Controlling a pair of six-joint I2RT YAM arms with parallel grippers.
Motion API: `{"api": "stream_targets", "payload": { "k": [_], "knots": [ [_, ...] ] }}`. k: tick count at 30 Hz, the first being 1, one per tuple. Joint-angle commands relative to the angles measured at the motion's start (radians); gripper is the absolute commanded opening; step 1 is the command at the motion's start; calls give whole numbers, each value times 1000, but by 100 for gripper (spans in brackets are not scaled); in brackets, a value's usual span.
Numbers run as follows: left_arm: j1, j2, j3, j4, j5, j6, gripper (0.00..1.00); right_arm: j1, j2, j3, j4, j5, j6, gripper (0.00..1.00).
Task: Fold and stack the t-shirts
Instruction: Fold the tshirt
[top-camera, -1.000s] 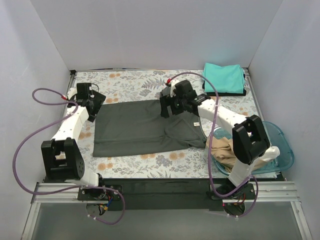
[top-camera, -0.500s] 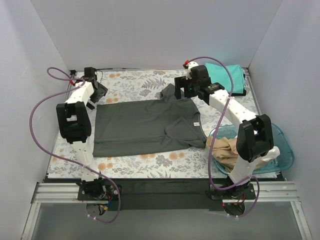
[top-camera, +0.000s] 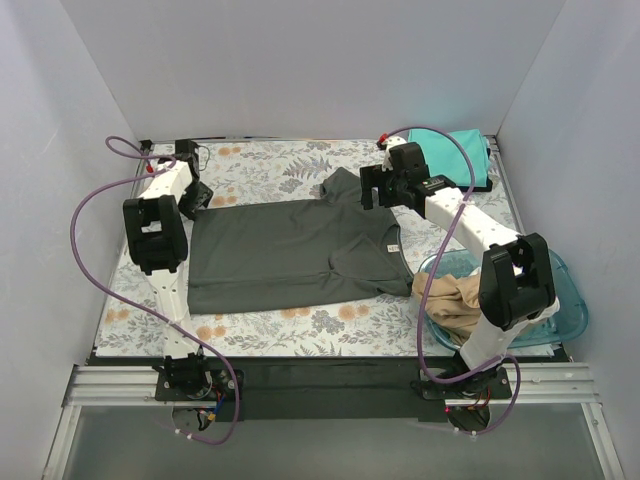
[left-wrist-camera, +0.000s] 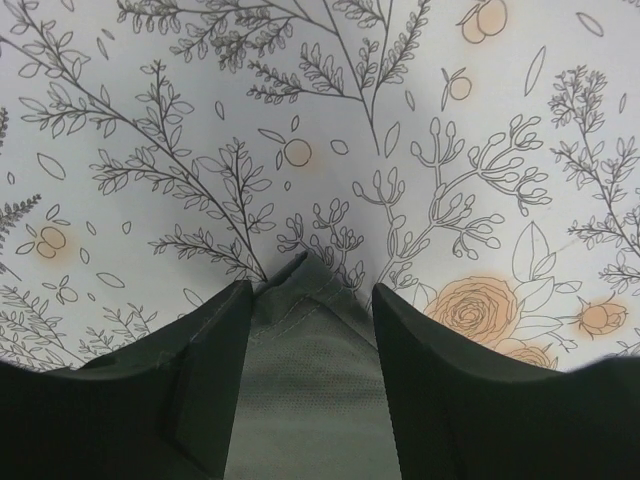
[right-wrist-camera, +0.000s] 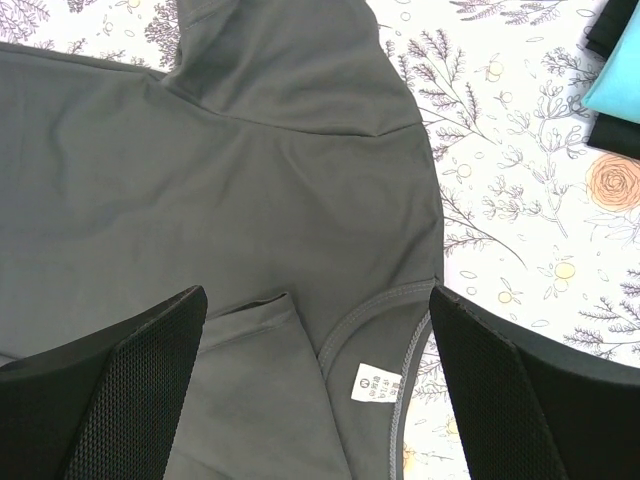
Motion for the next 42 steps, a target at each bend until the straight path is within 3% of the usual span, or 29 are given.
{"api": "stream_targets", "payload": {
  "k": [1, 7, 10, 12, 15, 23, 28, 33, 36, 42],
  "knots": [
    [4, -44, -47, -2, -17, 5, 49, -6, -53, -13, 15, 18, -9, 98],
    [5, -18, -33, -36, -29, 17, 39, -9, -51, -19, 17, 21, -12, 98],
    [5, -3, -18, -59, -34, 21, 26, -13, -41, -11, 40, 26, -24, 98],
    [5, -6, -25, -60, -29, 29, 11, -16, -30, -2, 66, 36, -32, 98],
    [4, -17, -54, -48, -14, 32, 0, -19, -2, 3, 184, 59, -56, 98],
    [7, -66, -128, 19, 26, 55, 0, -20, 275, 246, 289, -5, -88, 98],
    [5, -77, -136, 29, 34, 52, 0, -19, 505, 513, 307, -40, -91, 98],
    [5, -86, -153, 59, 71, 51, 0, -14, 779, 838, 327, 36, -98, 98],
    [5, -86, -157, 62, 71, 52, 0, 9, 853, 905, 327, 50, -122, 98],
    [5, -87, -165, 70, 75, 54, 0, 49, 878, 871, 330, 136, -199, 98]
  ]
}}
